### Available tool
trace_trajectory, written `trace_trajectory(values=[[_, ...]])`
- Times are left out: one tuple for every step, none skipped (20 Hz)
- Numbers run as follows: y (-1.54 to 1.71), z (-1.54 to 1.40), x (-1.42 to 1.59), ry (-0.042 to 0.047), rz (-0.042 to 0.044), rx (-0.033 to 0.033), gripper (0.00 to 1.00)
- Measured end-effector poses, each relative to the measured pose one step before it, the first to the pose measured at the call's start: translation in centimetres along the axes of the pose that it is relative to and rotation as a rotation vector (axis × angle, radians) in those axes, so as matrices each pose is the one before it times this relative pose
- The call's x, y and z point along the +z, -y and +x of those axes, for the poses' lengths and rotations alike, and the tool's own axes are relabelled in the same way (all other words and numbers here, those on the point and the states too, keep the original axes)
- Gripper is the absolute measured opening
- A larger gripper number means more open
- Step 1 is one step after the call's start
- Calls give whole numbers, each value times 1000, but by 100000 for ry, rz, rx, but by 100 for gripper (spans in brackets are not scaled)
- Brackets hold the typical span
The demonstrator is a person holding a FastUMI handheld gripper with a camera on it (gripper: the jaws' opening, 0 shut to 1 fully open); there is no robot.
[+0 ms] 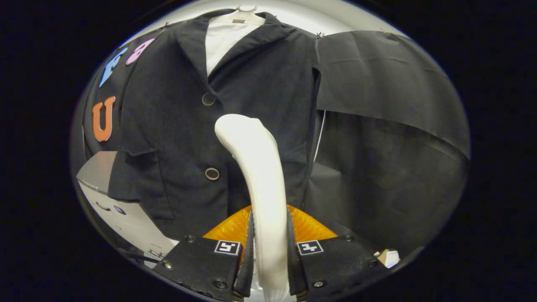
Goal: Iron the clothes twice with a garment steamer, once on the left side and once on the right side.
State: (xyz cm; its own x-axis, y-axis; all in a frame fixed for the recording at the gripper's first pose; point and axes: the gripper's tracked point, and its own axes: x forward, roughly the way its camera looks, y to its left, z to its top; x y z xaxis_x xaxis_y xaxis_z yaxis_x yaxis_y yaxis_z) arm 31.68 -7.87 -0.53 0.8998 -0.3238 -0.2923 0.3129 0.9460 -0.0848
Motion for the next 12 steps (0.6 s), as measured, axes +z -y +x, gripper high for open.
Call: trace_trajectory(values=[[66,-88,-651,-366,-290,-287,36],[-78,-70,-406,-512,-193,-145,36],[-94,-145,-480,-255,153,157,36],[-8,61,-357,-654,-356,-35,36],[-20,96,-425,-687,60,12,36],[-160,22,-445,-928,-151,236,36],[-15,14,-439,-670,-30,124,36],[-65,79,-294,-676,-89,386,36],[-12,45,-410,-909,-118,366,36],[25,-86,-81,-413,713,591,36],[-6,113,-9,-22,489,920,36],[1,66,95,-99,65,959,36]])
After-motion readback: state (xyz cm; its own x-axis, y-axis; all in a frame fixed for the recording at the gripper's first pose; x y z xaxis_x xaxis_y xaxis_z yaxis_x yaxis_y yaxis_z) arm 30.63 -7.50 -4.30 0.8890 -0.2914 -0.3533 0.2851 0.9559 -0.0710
